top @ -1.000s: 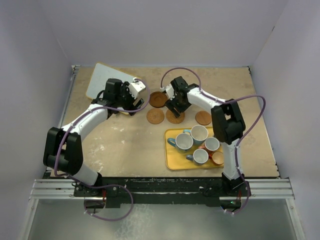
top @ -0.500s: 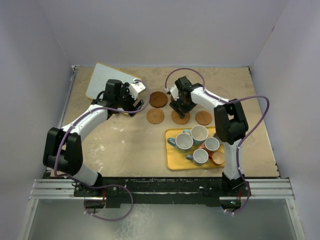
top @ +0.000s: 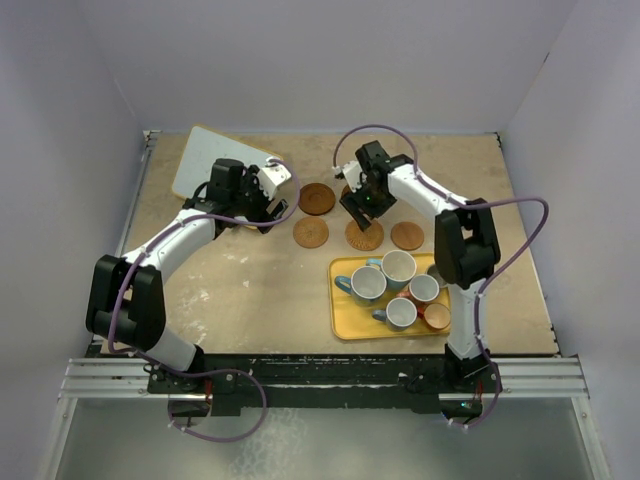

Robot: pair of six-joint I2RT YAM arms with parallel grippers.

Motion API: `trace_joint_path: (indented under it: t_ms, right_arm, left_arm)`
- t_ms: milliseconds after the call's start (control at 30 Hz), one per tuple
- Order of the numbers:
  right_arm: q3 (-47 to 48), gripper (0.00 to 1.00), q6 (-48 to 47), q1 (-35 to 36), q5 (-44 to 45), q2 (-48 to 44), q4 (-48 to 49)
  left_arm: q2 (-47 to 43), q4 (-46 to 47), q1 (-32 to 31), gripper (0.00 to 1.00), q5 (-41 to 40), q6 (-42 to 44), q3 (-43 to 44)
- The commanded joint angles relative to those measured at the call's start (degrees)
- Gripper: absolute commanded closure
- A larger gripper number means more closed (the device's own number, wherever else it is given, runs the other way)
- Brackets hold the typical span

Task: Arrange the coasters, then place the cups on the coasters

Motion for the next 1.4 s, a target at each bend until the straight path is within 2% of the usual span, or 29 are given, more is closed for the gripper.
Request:
trace_joint_path:
  t_ms: [0,367,700,1033,1367]
  right_arm:
    - [3.85,0.28,0.06,-1.44,-3.27,-6.35,-2.89]
    - [-1.90,0.28,-0.49,-10.13,-2.13,-11.35,-3.10]
    - [-8.39,0.28,-3.92,-15.69,0.73,-10.59,-1.17]
    - [-9.11,0.31,-5.23,-17.04,1.41,-5.75,-0.57]
    - [-7.81,0.37,-5.13,-17.05,2.40,-2.41,0.63]
  left_arm:
    - [-2.37,1.10,0.17,0.19,1.41,0.69,0.08]
    - [-3.04,1.80,0.18,0.20,1.72,1.20,-0.69]
    - [-3.52,2.08,0.16,0.20,2.72,1.81,-0.81]
    - [-3.46,2.26,0.10,0.20,3.92,1.93,-1.25]
    - [-3.87,2.16,0.10,0.20,4.07,2.47,-1.90]
